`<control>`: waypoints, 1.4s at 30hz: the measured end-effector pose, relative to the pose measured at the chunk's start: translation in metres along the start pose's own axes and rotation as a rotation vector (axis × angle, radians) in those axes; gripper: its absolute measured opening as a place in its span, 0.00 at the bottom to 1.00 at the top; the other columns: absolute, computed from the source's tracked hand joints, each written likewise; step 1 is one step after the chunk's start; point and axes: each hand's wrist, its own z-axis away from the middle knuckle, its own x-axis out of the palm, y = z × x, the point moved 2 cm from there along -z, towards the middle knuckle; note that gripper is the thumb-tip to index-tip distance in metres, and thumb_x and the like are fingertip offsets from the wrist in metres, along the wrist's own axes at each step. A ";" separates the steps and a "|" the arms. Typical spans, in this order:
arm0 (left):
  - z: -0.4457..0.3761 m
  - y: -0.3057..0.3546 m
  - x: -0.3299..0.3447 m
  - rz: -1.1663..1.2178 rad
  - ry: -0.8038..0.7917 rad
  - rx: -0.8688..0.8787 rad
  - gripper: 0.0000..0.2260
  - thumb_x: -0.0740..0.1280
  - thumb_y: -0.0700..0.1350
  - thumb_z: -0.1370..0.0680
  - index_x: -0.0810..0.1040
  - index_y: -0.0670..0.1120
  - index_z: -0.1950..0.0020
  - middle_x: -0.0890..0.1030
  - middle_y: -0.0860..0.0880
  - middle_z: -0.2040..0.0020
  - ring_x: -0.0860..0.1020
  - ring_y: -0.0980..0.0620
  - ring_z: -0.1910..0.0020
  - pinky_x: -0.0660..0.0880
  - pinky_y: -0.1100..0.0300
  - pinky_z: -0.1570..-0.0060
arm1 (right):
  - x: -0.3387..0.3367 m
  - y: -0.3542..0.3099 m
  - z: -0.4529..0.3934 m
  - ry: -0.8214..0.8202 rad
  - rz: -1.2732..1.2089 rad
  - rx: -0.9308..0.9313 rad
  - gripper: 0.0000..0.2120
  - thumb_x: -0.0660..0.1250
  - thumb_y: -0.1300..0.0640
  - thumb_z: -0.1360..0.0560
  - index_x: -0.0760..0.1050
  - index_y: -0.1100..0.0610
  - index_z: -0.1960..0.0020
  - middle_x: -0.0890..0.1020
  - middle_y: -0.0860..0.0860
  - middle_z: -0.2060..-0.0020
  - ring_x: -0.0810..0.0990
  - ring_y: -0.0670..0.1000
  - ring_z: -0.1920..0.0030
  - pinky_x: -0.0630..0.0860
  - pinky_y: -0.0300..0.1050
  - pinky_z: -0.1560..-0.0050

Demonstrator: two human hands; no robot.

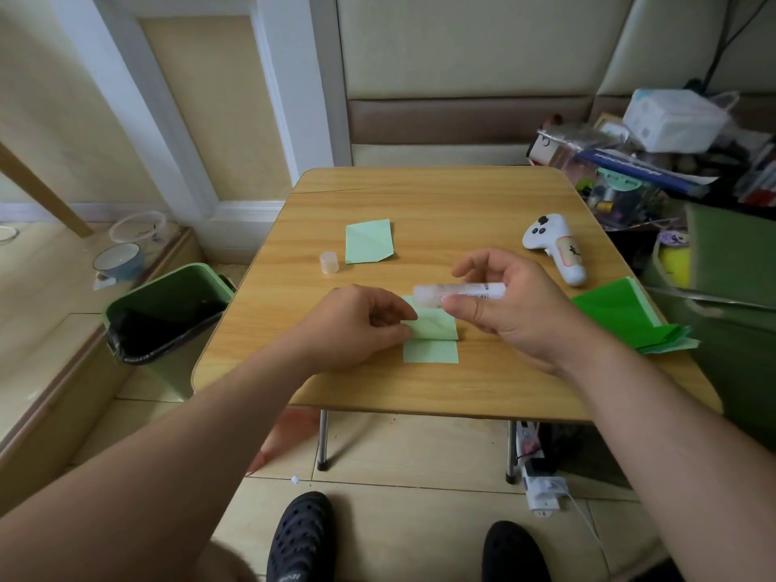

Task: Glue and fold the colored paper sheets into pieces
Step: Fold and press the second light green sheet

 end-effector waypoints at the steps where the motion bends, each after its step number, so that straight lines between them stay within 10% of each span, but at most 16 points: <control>1: -0.001 0.000 0.000 -0.007 0.007 0.001 0.06 0.76 0.51 0.23 0.84 0.62 0.48 0.85 0.58 0.56 0.81 0.63 0.57 0.74 0.69 0.54 | 0.001 -0.001 0.000 -0.004 -0.081 0.010 0.13 0.79 0.66 0.30 0.80 0.56 0.50 0.80 0.49 0.62 0.76 0.42 0.68 0.71 0.34 0.69; 9: -0.003 -0.004 -0.002 0.005 0.008 -0.014 0.07 0.73 0.51 0.20 0.84 0.65 0.52 0.85 0.66 0.54 0.81 0.69 0.53 0.71 0.76 0.54 | 0.013 -0.001 -0.009 -0.043 -0.494 0.112 0.10 0.76 0.66 0.35 0.85 0.56 0.56 0.78 0.52 0.64 0.72 0.46 0.63 0.69 0.34 0.66; 16: -0.003 -0.002 -0.002 -0.019 -0.002 -0.003 0.07 0.70 0.49 0.20 0.86 0.60 0.49 0.85 0.65 0.59 0.79 0.68 0.60 0.69 0.73 0.61 | 0.034 0.009 -0.002 -0.102 0.639 -0.091 0.09 0.74 0.41 0.25 0.82 0.46 0.55 0.82 0.41 0.64 0.76 0.40 0.65 0.75 0.42 0.60; 30: -0.004 -0.004 -0.003 -0.017 -0.015 -0.018 0.13 0.69 0.43 0.22 0.81 0.58 0.64 0.80 0.62 0.69 0.72 0.63 0.69 0.69 0.67 0.66 | 0.045 0.005 -0.010 -0.192 0.741 -0.174 0.10 0.72 0.43 0.23 0.79 0.48 0.54 0.81 0.46 0.60 0.74 0.44 0.62 0.75 0.51 0.55; 42: -0.004 -0.008 -0.001 -0.010 -0.024 0.012 0.06 0.70 0.50 0.20 0.87 0.59 0.47 0.86 0.63 0.55 0.82 0.63 0.53 0.78 0.62 0.51 | 0.035 0.010 -0.009 -0.225 0.770 -0.203 0.10 0.71 0.43 0.23 0.79 0.49 0.53 0.81 0.46 0.59 0.75 0.45 0.60 0.75 0.50 0.54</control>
